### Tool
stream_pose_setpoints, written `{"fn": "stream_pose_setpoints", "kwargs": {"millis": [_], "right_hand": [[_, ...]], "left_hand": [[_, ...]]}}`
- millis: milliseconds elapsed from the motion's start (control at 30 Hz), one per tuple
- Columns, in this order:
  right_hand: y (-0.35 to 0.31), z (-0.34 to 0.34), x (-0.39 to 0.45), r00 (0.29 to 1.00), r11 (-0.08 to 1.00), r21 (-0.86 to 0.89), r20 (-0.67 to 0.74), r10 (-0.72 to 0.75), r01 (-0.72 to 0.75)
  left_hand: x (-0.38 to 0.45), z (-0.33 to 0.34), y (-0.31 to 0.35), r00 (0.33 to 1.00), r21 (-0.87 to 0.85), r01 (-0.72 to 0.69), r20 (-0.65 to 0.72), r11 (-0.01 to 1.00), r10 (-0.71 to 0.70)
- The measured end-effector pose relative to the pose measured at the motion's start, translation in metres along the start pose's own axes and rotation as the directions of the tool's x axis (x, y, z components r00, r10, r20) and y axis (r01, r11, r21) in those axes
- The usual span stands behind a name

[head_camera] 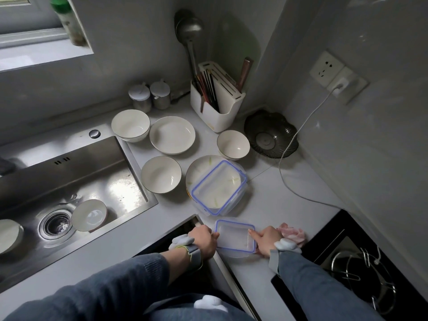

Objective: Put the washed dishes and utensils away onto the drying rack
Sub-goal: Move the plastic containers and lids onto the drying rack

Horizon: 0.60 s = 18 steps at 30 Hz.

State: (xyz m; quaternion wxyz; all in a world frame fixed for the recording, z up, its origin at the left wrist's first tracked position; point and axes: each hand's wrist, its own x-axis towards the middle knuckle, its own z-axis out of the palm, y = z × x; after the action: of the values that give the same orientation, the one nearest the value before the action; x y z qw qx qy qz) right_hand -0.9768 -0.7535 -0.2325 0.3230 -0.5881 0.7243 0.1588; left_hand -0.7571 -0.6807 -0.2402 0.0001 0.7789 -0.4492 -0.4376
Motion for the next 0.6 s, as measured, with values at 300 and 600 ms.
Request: {"fn": "stream_pose_setpoints", "kwargs": {"millis": [300,600], "right_hand": [[-0.001,0.006,0.004,0.999,1.0,-0.024,0.051,-0.005,0.007],[-0.043,0.0,-0.043,0.909,0.852,-0.329,0.056,-0.413,0.408]], "left_hand": [[0.009,-0.012,0.007,0.992,0.146,-0.067,0.114,0.987,0.05],[0.0,-0.021,-0.017,0.997,-0.017,-0.035,0.067,0.999,0.036]]}}
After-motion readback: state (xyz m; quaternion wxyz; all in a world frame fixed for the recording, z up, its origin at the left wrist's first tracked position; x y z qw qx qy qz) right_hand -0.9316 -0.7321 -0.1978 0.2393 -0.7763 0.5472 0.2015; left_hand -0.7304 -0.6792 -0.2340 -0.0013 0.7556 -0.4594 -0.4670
